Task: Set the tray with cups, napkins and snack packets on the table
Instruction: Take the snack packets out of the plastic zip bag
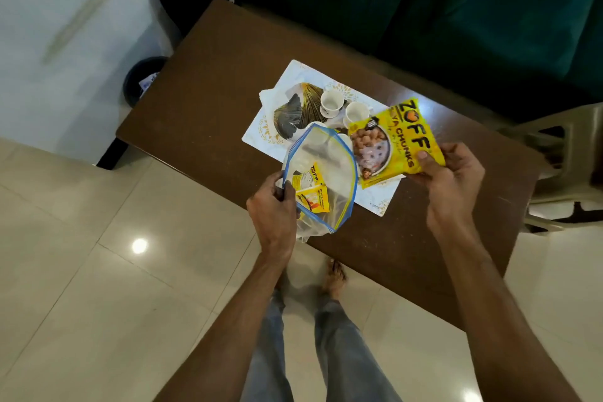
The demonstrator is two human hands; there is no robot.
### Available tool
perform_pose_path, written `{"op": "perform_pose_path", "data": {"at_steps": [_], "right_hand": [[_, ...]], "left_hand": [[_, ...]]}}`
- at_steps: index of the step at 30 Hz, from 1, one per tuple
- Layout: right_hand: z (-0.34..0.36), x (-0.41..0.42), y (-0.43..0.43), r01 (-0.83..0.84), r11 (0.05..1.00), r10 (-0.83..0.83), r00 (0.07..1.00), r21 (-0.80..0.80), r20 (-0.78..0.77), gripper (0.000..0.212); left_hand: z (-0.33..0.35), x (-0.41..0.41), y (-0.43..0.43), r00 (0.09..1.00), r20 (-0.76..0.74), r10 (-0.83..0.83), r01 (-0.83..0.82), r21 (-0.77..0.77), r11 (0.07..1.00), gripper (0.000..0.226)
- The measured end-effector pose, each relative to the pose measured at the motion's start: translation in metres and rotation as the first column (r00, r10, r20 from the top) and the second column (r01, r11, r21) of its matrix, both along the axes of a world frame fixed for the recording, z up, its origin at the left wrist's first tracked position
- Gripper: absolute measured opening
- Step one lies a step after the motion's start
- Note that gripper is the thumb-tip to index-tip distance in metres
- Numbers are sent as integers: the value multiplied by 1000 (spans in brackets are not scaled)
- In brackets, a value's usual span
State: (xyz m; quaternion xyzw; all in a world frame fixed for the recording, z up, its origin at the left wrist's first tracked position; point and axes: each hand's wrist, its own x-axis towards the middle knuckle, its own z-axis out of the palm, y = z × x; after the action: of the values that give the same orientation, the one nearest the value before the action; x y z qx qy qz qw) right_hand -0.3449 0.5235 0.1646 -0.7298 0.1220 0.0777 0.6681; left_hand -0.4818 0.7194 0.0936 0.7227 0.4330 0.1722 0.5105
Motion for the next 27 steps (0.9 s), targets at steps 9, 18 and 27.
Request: {"op": "perform_pose_path", "data": {"at_steps": [9, 18, 27], "right_hand": [[-116, 9, -31, 144, 922, -233, 947, -361, -219, 37], [-150, 25, -41, 216, 895, -355, 876, -390, -328, 20], [-122, 1, -47, -74, 758, -120, 960, -648, -251, 41]], "left_hand": [[-6, 0, -16, 1000, 5, -27, 27, -1, 1000, 18], [-9, 4, -22, 1000, 7, -21, 21, 7, 1000, 17], [-8, 6, -23, 999, 41, -19, 20, -19, 1000, 19]]}}
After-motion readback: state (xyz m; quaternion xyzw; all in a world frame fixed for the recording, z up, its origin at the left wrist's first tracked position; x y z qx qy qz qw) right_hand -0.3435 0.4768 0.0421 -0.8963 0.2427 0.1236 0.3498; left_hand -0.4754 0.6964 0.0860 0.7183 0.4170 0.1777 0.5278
